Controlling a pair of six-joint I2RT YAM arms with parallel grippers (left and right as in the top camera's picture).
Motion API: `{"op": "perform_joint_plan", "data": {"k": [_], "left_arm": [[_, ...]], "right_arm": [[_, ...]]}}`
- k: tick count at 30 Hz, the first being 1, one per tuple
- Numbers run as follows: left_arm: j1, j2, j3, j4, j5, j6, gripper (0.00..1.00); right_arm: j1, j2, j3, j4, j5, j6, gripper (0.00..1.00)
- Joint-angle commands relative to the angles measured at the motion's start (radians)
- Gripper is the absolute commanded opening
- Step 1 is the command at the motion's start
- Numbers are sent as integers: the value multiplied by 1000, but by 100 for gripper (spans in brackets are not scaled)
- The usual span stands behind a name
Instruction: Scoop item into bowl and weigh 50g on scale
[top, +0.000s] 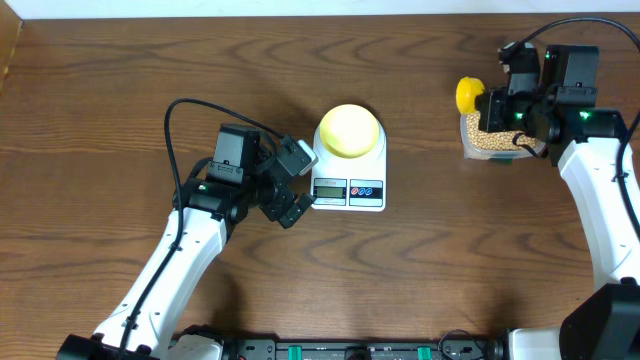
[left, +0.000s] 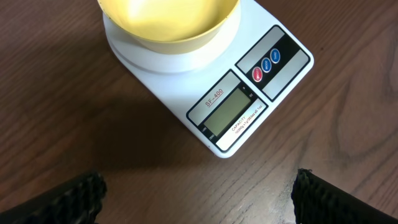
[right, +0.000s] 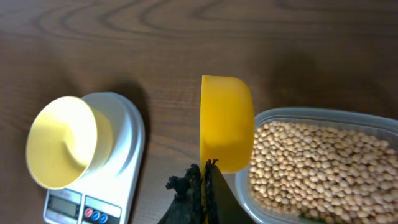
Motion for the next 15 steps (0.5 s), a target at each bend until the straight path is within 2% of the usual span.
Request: {"op": "perform_joint_plan", "data": {"k": [1, 7, 15], "left_arm": [[3, -5, -2, -3, 20, 6, 98], [3, -5, -2, -3, 20, 6, 98], [3, -5, -2, -3, 20, 6, 98]], "right_arm": [[-8, -18, 20, 11, 39, 93, 1], [-27, -18, 20, 18, 38, 270, 1], [-34, -18, 20, 50, 39, 380, 1]]}}
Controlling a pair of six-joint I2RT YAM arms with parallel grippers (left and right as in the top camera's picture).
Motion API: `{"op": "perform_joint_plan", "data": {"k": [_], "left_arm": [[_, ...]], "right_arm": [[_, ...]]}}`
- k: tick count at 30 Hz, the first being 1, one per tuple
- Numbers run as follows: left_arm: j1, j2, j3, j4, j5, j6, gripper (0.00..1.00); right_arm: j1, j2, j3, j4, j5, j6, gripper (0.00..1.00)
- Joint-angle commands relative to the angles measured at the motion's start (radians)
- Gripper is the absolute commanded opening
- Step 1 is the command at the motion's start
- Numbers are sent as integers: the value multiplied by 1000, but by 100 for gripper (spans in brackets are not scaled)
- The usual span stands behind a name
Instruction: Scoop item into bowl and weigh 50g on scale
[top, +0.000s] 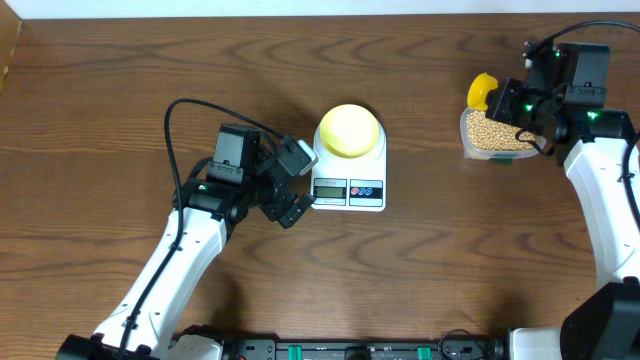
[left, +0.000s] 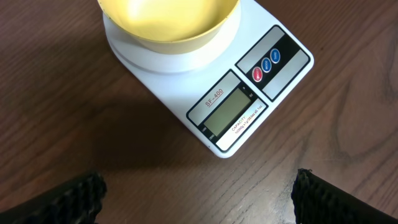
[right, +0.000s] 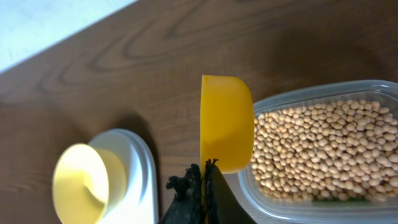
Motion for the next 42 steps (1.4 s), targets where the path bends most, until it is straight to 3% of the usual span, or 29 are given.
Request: {"op": "perform_joint_plan", "data": {"k": [1, 11, 22, 32, 42], "left_arm": [[3, -5, -2, -3, 20, 6, 97], [3, -5, -2, -3, 20, 6, 98], [3, -5, -2, -3, 20, 6, 98], [3, -5, -2, -3, 20, 6, 97], [3, -5, -2, -3, 20, 6, 98]], "right_arm": [[-4, -18, 20, 25, 5, 89, 1], [-32, -18, 20, 40, 20, 81, 1], [-47, -18, 20, 39, 14, -119, 1], [-31, -18, 20, 50, -108, -377, 1], [-27, -18, 20, 46, -210, -436, 1]]}}
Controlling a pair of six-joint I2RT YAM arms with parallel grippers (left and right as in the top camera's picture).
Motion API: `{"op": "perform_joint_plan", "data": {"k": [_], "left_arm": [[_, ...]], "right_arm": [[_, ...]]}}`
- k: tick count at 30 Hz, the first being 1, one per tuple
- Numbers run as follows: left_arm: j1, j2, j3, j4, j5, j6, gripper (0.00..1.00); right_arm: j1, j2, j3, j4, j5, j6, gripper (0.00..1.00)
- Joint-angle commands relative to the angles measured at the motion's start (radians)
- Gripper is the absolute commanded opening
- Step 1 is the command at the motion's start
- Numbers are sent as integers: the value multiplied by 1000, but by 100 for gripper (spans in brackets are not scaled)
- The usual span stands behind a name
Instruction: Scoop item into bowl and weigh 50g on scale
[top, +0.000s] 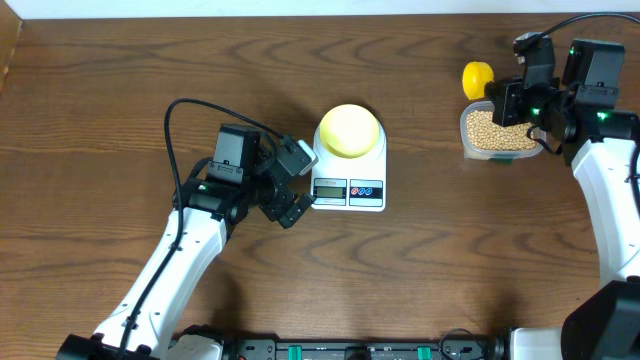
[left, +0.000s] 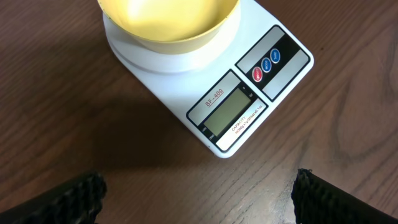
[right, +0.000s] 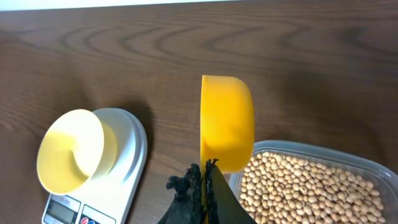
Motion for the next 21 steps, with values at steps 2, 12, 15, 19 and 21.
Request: {"op": "perform_joint_plan", "data": {"k": [2, 12, 15, 19, 21], "left_arm": [[3, -5, -2, -3, 20, 6, 98], [3, -5, -2, -3, 20, 6, 97], [3, -5, -2, -3, 20, 6, 98], [3, -5, -2, -3, 20, 6, 98], [3, -5, -2, -3, 20, 6, 97]], "right_arm": [[13, -18, 20, -8, -48, -50, 1], [13, -18, 20, -14, -48, -50, 1], [13, -18, 20, -15, -47, -77, 1], [13, -18, 20, -8, -47, -95, 1], [14, -18, 20, 3, -48, -94, 1]]}}
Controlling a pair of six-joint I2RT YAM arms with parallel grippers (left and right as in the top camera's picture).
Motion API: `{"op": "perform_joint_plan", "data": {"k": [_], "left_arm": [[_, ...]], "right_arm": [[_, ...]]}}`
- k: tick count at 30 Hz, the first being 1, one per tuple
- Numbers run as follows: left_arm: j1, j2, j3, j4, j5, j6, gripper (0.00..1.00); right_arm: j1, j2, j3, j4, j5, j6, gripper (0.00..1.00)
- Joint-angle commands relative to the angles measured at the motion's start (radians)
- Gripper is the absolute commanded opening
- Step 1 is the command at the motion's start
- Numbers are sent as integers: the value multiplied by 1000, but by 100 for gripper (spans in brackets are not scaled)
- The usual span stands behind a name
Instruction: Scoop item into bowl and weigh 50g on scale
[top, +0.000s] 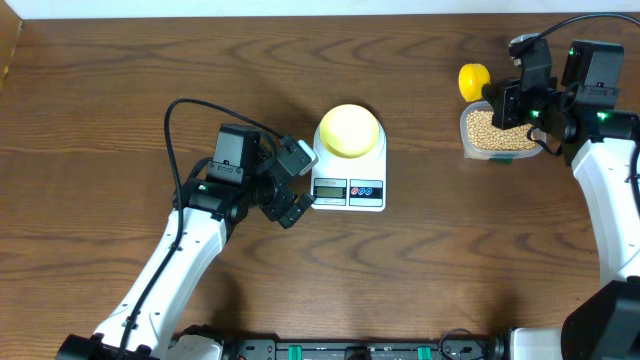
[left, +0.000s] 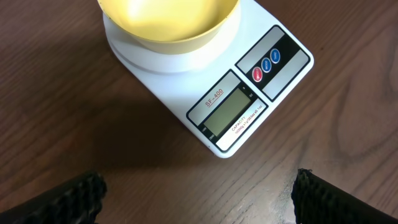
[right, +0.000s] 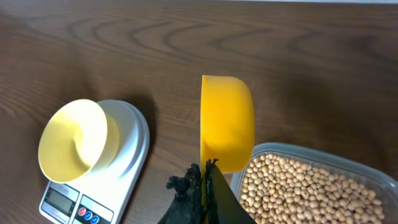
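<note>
A yellow bowl (top: 349, 130) sits on the white digital scale (top: 348, 190) at mid table; its inside looks empty (left: 168, 18). My right gripper (right: 205, 177) is shut on the handle of a yellow scoop (right: 227, 121), holding it in the air beside the left edge of a clear tub of soybeans (right: 311, 186). From overhead the scoop (top: 473, 81) hangs just up and left of the tub (top: 495, 130). My left gripper (left: 196, 193) stands open just short of the scale's display (left: 227, 112), its fingers (left: 68, 196) wide apart and holding nothing.
The scale has red and blue buttons (left: 267, 65) beside its display. A black cable (top: 185, 110) loops over the left arm. The table's far edge meets a white wall (top: 300, 8) at the back.
The right gripper with the scoop has shifted slightly left, away from the tub. The left arm, bowl and scale are unchanged.
The right gripper held the scoop at the tub's left side, then over the tub's upper left corner, then up and left of the tub, where it now hangs a little further left. The left gripper has stayed open by the scale throughout.
</note>
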Motion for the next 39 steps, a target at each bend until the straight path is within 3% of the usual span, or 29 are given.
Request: {"op": "perform_joint_plan", "data": {"k": [1, 39], "left_arm": [[3, -5, -2, -3, 20, 6, 97], [3, -5, -2, -3, 20, 6, 97]], "right_arm": [[14, -18, 20, 18, -21, -28, 1], [13, -18, 20, 16, -25, -35, 1]]}}
